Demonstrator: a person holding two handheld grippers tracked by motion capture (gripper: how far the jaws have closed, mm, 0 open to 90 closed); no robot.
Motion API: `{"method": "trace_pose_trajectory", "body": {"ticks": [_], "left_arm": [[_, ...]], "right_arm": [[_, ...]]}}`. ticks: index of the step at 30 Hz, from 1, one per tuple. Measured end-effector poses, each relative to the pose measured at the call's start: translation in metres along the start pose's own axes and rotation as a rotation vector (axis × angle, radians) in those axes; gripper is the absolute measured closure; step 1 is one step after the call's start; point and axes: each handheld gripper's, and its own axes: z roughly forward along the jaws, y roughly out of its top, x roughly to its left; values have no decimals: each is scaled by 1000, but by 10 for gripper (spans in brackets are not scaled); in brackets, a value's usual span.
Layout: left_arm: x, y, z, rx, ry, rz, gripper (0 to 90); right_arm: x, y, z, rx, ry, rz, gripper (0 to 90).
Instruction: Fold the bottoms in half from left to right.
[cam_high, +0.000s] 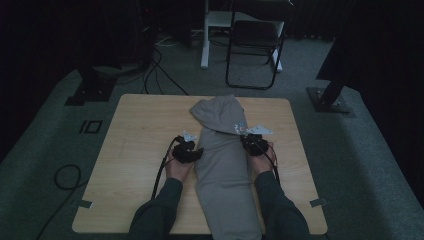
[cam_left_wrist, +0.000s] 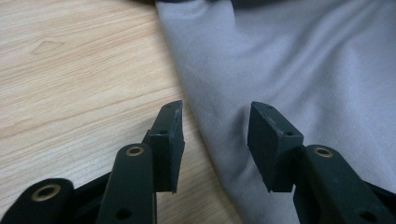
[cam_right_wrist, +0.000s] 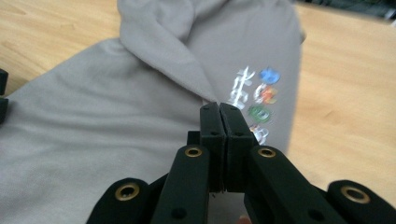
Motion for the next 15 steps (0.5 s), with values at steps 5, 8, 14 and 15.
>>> {"method": "trace_pose_trajectory", "body": {"ticks": [5, 8, 14, 15], "left_arm": [[-4, 1, 9, 7, -3, -11, 532], [-5, 3, 14, 2, -8, -19, 513], [-8, 8, 19, 6, -5, -28, 508], [-8, 8, 19, 6, -5, -28, 509]], "right_arm": [[-9, -11, 15, 144, -103, 10, 884], [-8, -17, 18, 154, -138, -4, 749], [-19, -14, 15, 118, -52, 103, 461], [-18, -13, 17, 130, -43, 91, 445]]}}
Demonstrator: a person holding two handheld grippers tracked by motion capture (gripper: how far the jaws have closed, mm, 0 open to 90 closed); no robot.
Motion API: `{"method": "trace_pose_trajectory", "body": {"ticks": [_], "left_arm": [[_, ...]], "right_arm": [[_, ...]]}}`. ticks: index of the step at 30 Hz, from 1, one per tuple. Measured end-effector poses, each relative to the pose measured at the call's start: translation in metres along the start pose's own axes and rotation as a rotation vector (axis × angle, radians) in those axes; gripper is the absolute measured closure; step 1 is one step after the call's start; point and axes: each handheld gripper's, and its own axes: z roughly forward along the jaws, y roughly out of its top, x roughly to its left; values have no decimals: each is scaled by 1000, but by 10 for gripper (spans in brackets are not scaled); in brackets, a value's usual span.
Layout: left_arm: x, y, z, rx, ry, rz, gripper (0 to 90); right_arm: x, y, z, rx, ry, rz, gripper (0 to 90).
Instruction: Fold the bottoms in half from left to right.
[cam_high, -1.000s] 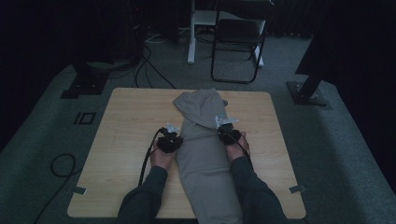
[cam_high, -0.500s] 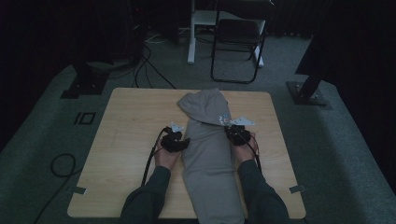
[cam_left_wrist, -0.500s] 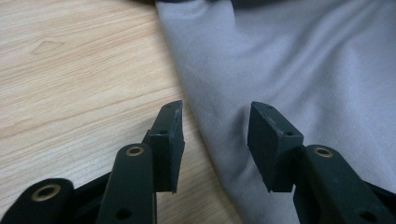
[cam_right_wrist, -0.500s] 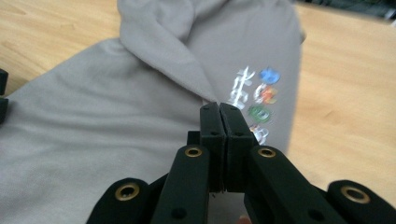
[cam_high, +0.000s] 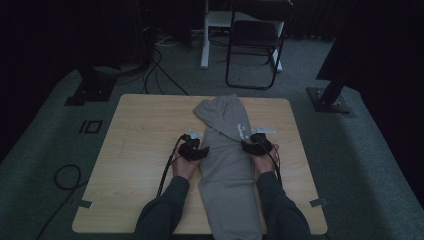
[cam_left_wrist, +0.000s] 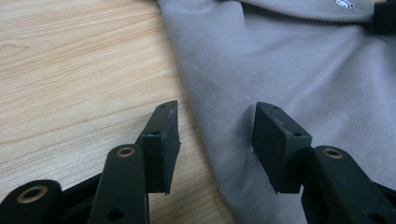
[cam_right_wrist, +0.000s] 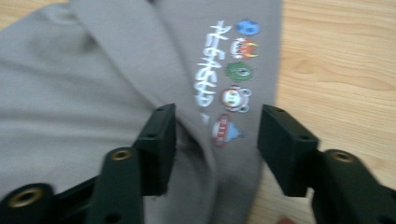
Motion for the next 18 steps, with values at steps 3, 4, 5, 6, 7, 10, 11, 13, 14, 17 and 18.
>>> {"method": "trace_pose_trajectory", "body": {"ticks": [3, 4, 5, 6, 7, 10, 11, 13, 14, 17, 18], "left_arm": [[-2, 1, 1, -2, 1, 1, 516], [-2, 1, 2, -2, -2, 2, 522], [-2, 1, 2, -2, -2, 2, 537], [-3, 1, 2, -3, -4, 7, 575], [-4, 2, 3, -5, -10, 11, 633], [-4, 2, 4, -1, -42, 20, 807], [-5, 2, 4, 0, -40, 27, 829], [-5, 1, 1, 7, -36, 49, 843], [-4, 0, -1, 10, -36, 59, 847], [3, -8, -11, 15, -38, 64, 848], [6, -13, -15, 11, -40, 55, 848]], "right_arm": [[0, -1, 5, 39, -40, -3, 486], [-2, 0, 4, 41, -40, 22, 597], [-2, 0, 4, 41, -40, 22, 597], [-5, 2, 4, 54, -36, 29, 713], [-6, 3, 4, 58, -31, 29, 750], [-7, 4, 4, 64, -25, 35, 812], [-6, 3, 3, 63, -23, 33, 824], [-3, 2, 3, 62, -26, 23, 845], [-1, 1, 2, 63, -25, 16, 847], [6, -3, -3, 68, -2, -14, 839], [9, -5, -5, 69, 13, -23, 833]]}}
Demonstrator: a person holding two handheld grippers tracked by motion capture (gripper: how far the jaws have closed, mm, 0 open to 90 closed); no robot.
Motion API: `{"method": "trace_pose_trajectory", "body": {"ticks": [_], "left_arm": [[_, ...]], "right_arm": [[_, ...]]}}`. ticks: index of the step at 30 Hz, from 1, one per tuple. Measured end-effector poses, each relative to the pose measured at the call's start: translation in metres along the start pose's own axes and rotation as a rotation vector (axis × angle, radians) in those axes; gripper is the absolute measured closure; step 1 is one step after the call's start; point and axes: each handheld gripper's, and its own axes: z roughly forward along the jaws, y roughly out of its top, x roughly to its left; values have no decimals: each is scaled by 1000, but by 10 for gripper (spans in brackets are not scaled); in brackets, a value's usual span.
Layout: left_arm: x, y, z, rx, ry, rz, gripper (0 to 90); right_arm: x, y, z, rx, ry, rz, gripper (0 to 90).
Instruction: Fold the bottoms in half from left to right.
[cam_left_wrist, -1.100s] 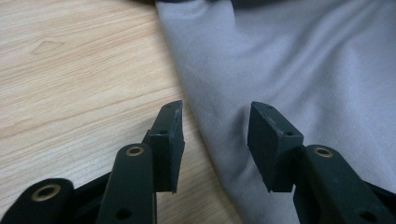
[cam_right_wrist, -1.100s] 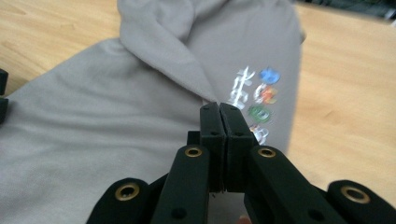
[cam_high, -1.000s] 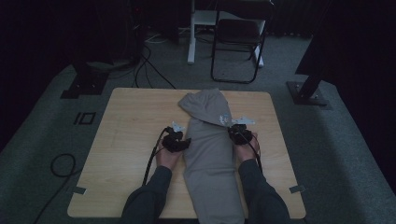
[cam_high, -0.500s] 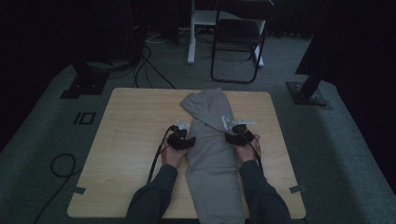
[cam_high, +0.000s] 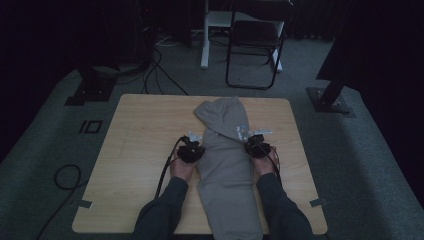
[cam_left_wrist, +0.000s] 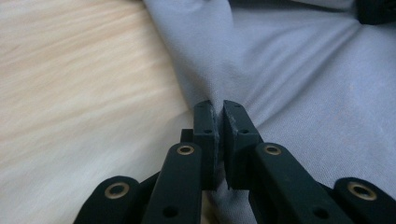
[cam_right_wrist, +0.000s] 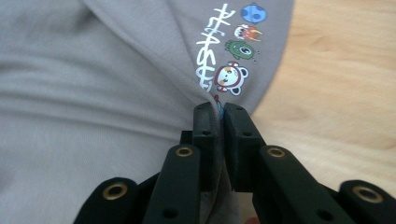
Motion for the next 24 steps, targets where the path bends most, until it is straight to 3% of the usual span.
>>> {"method": "trace_pose_trajectory", "body": {"ticks": [5, 10, 17, 20, 22, 24], "left_arm": [[8, -25, -27, 2, -2, -5, 846], [4, -51, -54, 12, -6, 2, 844], [-8, -73, -78, 33, -23, 36, 838], [-14, -82, -89, 54, -49, 47, 832], [-16, -82, -91, 48, -48, 66, 777], [-14, -80, -90, 21, -52, 57, 682]], "right_arm": [[24, -17, -13, -15, 70, -71, 813], [47, -34, -27, -25, 120, -117, 800], [63, -53, -44, -26, 165, -134, 798], [69, -64, -56, -12, 190, -140, 794], [69, -66, -59, 0, 199, -142, 744], [69, -64, -59, -8, 205, -158, 623]]}}
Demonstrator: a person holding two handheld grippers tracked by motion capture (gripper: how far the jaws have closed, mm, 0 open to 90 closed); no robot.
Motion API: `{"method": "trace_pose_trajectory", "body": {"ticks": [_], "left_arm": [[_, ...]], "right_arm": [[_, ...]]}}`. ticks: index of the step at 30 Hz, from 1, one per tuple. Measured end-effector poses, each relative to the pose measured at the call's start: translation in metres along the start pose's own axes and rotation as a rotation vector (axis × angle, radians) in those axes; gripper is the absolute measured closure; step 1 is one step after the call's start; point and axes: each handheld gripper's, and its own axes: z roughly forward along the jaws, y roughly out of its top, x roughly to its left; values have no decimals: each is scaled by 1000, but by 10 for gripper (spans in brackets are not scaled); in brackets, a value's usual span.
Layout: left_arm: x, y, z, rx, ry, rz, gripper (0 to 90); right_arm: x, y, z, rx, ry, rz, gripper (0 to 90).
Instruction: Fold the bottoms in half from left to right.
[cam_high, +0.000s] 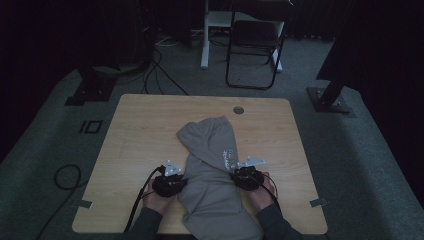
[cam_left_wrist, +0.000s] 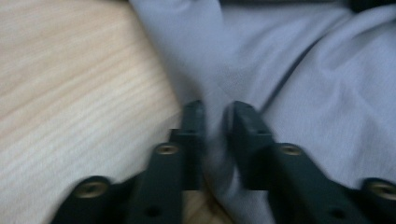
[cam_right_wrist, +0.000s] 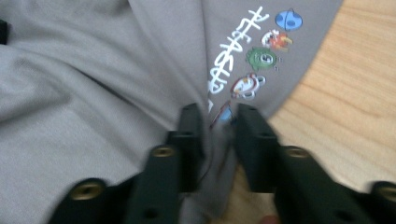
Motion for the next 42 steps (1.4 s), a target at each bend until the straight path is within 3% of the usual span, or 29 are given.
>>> {"method": "trace_pose_trajectory", "body": {"ticks": [2, 4, 5, 9, 14, 18, 23, 26, 28, 29, 32, 34, 36, 37, 38, 39, 41, 42], "left_arm": [[5, 5, 0, -22, 1, -19, 637], [7, 8, 0, -36, 3, -24, 610], [12, 15, 0, -66, 9, -28, 608], [22, 26, 11, -81, 31, -72, 618], [27, 27, 25, -70, 34, -130, 722], [24, 24, 30, -29, 33, -102, 840], [22, 23, 32, -35, 23, -95, 896], [21, 23, 32, -35, 22, -84, 898], [21, 23, 31, -33, 24, -82, 898], [21, 23, 31, -32, 25, -81, 899], [20, 23, 32, -31, 33, -79, 899], [20, 23, 31, -28, 40, -77, 900], [20, 23, 31, -29, 42, -76, 899], [20, 23, 31, -30, 39, -78, 899], [20, 23, 31, -30, 39, -78, 899], [19, 23, 32, -31, 43, -80, 898], [19, 23, 32, -35, 44, -83, 870], [20, 23, 32, -38, 36, -84, 848]], "right_arm": [[0, 6, 2, -3, 13, -9, 512], [1, 10, 2, -10, 11, -19, 490], [4, 21, 3, -38, 14, -50, 435], [13, 43, 15, -44, 16, -96, 423], [28, 69, 37, -53, 25, -172, 473], [34, 86, 54, -59, 26, -184, 506], [38, 97, 69, -56, 28, -177, 508], [36, 102, 81, 4, 22, -212, 773], [28, 103, 78, 2, 21, -167, 889], [22, 103, 70, -31, 37, -123, 893], [10, 102, 47, -136, 21, -42, 896], [-1, 98, 37, -154, -49, -24, 895], [-18, 90, 34, -138, -82, 52, 891], [-26, 85, 35, -103, -101, 80, 888], [-26, 85, 35, -103, -101, 80, 888], [-36, 75, 42, -21, -190, 85, 892], [-43, 68, 47, 11, -195, 113, 809], [-45, 67, 47, 3, -192, 121, 756]]}}
